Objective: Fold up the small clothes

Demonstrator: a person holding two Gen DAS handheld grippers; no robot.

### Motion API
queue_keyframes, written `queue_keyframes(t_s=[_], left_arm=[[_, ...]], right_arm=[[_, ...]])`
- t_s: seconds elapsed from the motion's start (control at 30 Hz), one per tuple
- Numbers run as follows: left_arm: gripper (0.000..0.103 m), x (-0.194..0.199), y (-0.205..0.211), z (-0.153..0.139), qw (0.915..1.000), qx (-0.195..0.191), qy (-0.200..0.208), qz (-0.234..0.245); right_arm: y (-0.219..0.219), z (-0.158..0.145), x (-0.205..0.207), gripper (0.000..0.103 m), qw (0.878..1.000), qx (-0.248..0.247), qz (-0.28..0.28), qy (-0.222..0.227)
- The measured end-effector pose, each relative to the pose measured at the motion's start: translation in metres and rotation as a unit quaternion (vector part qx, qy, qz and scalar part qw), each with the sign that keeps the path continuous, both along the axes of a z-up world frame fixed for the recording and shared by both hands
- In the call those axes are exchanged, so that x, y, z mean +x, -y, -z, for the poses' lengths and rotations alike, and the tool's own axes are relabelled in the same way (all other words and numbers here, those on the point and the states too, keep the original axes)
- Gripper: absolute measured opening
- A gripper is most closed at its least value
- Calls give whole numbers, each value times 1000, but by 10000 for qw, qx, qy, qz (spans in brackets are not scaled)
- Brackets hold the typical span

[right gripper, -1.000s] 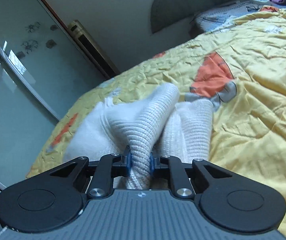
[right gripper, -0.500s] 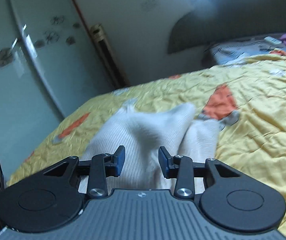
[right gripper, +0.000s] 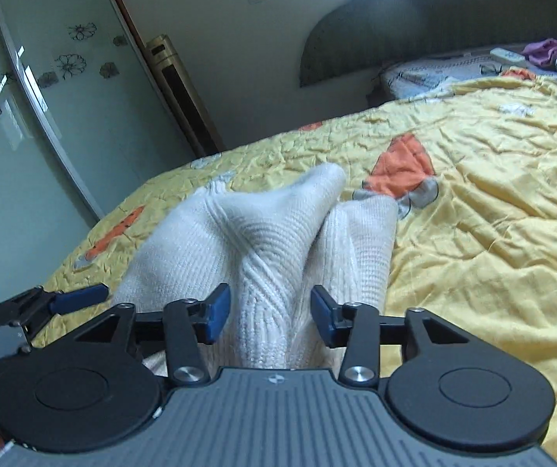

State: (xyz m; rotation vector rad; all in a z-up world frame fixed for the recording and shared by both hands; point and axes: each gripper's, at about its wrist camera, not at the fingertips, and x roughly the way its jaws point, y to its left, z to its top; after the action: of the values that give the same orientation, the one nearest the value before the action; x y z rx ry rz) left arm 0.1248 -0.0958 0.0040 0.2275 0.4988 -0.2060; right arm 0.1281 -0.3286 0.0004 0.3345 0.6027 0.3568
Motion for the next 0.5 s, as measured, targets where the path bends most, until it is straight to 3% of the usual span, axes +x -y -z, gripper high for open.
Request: queue_keyframes(t_s=[0.03, 0.1, 0.2, 0.27, 0.33, 0.5], left_arm=[[95, 4, -10, -5, 9999, -96, 89, -97], [102, 18, -33, -14, 9987, -408, 91, -281], [103, 50, -74, -15, 9904, -1266, -442, -324], [103, 76, -98, -5, 9749, -1933, -1089, -192], [103, 98, -117, 15, 9514, -2554, -1721, -88], [103, 128, -134, 54, 8983, -3521, -2615, 277]], right_arm=[[0, -3, -2, 84, 9999, -78, 69, 88], [-1, -7, -1, 101, 9979, -501, 318, 252], [-4, -4, 13, 103, 9954, -939, 191, 87], [-3, 3, 27, 103, 9955, -925, 115, -149], [0, 12, 42, 102, 9970, -664, -45, -393], [16, 38, 73, 102, 9949, 355, -268, -908]])
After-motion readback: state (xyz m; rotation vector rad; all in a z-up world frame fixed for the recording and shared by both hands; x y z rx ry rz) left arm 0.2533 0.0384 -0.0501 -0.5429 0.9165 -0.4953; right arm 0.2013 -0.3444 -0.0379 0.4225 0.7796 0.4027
